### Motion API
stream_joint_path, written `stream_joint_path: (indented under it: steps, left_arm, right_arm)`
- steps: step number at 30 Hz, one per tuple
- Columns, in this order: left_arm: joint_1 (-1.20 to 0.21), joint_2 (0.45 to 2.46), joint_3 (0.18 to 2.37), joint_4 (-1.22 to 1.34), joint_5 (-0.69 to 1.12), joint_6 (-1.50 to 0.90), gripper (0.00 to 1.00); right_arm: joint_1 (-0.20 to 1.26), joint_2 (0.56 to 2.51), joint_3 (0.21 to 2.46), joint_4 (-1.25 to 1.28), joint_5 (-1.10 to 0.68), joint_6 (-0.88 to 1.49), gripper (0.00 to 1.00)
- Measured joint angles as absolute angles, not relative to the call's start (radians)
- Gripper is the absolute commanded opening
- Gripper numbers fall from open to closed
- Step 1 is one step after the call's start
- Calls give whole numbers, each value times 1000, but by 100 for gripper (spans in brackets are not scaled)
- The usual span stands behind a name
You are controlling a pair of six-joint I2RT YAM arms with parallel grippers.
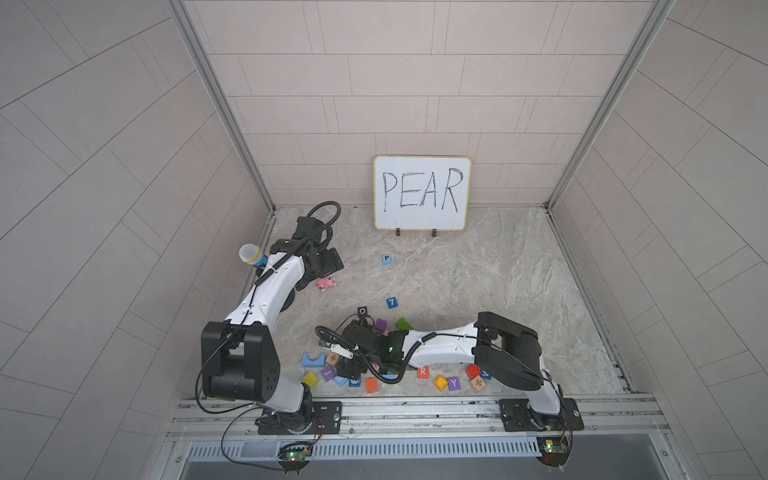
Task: Spell the uppercase word “pear” with letter blocks
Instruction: Adjust the letter block at the center of the board.
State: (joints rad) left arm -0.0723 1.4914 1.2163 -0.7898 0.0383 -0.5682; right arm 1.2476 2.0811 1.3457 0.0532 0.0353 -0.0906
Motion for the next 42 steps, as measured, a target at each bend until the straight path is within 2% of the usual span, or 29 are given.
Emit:
stream_joint_path:
  steps: [30, 35, 42]
  left_arm:
    - [-68, 1448, 1187, -774, 35, -563, 100]
    - [-68, 1375, 1164, -774, 41, -559, 99]
    - [-60, 1261, 1090, -770, 37, -562, 99]
  right_arm:
    - [1177, 2151, 1463, 28, 41, -93, 99]
    - [1178, 2063, 1437, -10, 35, -14, 94]
    - [1178, 1957, 1438, -81, 33, 213, 83]
